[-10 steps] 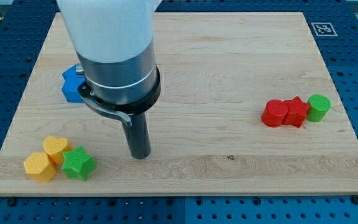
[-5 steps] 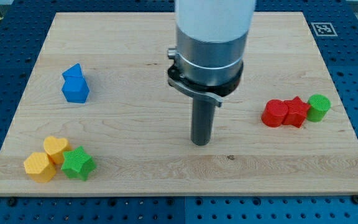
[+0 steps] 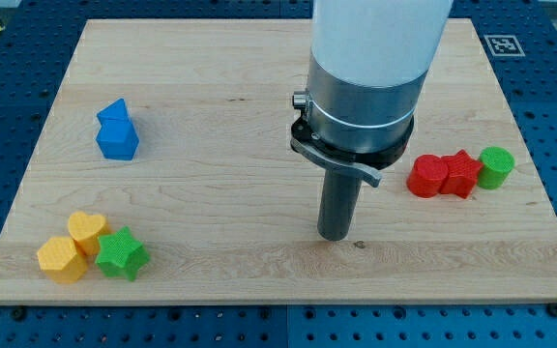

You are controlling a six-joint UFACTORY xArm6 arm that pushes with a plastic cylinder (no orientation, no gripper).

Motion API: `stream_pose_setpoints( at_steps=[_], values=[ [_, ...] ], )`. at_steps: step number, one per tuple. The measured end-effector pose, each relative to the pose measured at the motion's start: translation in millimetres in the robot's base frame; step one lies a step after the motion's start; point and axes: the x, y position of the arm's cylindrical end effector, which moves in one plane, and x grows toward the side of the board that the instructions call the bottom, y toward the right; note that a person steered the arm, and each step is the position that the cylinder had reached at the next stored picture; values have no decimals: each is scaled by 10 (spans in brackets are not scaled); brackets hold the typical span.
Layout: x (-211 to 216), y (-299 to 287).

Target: Move the red circle bottom left of the red star

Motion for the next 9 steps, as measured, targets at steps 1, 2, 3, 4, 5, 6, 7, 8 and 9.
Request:
stream_pose_setpoints(
  at_steps=[1,2,3,4,5,6,7,8,9],
  values=[
    [0,0],
    [-39,-37],
    [-203,-109],
    [-359,-194],
    [-512,-115],
    [-764,-22],
    [-863,237],
    [-870,630],
    [-1178,853]
  ],
)
